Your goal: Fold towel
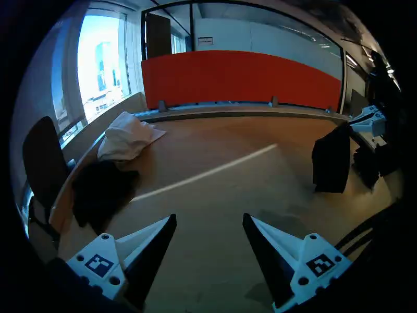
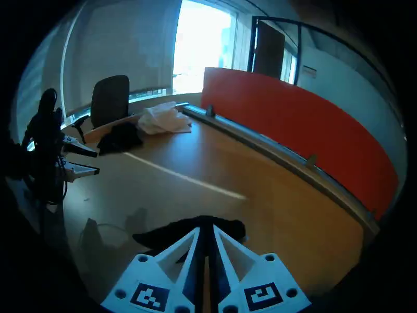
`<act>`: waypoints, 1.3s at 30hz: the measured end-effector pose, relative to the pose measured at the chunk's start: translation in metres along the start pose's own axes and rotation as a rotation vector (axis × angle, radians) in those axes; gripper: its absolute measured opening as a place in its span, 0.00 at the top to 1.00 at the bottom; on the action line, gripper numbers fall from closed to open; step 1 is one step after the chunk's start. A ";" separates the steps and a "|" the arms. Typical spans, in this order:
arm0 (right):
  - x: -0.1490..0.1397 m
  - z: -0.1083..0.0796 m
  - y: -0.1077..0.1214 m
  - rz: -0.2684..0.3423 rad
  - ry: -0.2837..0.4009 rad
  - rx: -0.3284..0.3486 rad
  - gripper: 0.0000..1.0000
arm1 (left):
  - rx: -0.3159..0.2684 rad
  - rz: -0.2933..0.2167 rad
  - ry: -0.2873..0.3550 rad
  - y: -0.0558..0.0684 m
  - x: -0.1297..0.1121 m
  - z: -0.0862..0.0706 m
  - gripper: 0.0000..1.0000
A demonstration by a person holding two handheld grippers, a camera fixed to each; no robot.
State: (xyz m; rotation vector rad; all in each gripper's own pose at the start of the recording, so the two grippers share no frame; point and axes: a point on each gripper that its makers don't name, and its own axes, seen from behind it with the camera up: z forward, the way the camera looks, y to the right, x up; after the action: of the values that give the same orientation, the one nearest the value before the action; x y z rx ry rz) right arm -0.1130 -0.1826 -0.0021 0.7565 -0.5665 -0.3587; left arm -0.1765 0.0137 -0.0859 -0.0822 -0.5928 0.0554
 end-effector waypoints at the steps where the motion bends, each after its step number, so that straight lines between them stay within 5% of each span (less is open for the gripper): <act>1: 0.002 -0.003 0.003 0.004 0.003 -0.006 0.93 | -0.002 0.001 0.002 0.001 0.001 0.000 0.06; 16: 0.022 -0.056 0.080 0.070 0.047 -0.126 0.93 | -0.031 0.025 0.015 0.014 0.014 0.004 0.06; 39: -0.022 -0.128 0.200 0.190 -0.003 -0.312 0.93 | -0.056 0.051 0.010 0.037 0.026 0.016 0.06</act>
State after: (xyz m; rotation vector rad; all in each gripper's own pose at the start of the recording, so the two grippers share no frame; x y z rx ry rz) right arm -0.0330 0.0332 0.0606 0.3987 -0.5646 -0.2641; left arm -0.1646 0.0531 -0.0617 -0.1519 -0.5823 0.0877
